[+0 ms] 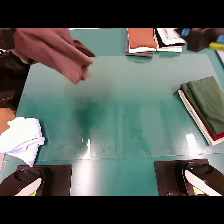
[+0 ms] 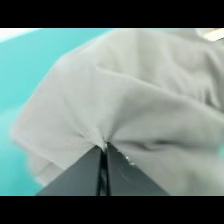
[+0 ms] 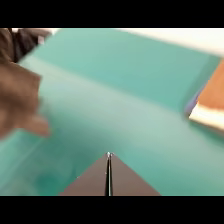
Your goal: Fold the shirts.
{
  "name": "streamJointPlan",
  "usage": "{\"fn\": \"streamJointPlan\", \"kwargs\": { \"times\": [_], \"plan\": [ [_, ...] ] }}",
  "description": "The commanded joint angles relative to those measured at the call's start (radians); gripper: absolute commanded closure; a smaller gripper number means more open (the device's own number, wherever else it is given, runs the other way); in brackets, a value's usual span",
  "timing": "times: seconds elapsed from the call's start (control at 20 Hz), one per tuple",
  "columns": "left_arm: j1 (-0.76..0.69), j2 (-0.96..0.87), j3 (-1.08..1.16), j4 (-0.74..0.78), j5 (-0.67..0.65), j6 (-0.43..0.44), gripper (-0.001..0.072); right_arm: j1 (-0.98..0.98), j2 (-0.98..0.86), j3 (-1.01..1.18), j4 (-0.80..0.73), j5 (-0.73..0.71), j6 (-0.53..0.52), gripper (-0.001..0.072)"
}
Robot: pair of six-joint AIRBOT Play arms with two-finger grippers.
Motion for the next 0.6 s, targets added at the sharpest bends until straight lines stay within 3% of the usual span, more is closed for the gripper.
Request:
{"fn": "streamJointPlan", "kwargs": {
  "times": [0.0, 0.2, 0.35, 0.4, 0.45, 0.55],
  "plan": [
    [-0.206, -0.037, 0.080, -0.002, -0.014, 0.021, 0.0686, 0.000, 0.000, 0.133, -0.089, -0.001, 0.000, 0.0691],
    [-0.430, -0.242, 0.081, -0.027, -0.021, 0.034, 0.0685, 0.000, 0.000, 0.214, -0.113, 0.020, 0.000, 0.0692],
    [-0.571, -0.422, 0.081, -0.112, -0.013, 0.128, 0.0680, 0.000, 0.000, 0.226, -0.112, 0.044, 0.001, 0.0692],
    [-0.603, -0.470, 0.081, -0.127, -0.002, 0.138, 0.0475, 0.000, 0.000, 0.226, -0.113, 0.059, 0.001, 0.0691],
    [-0.617, -0.501, 0.081, -0.127, 0.013, 0.132, 0.0169, 0.000, 0.000, 0.226, -0.113, 0.071, 0.003, 0.0692],
    [-0.591, -0.519, 0.082, -0.114, 0.026, 0.097, 0.0141, 0.000, 0.000, 0.226, -0.113, 0.086, 0.005, 0.0692]
  ]
}}
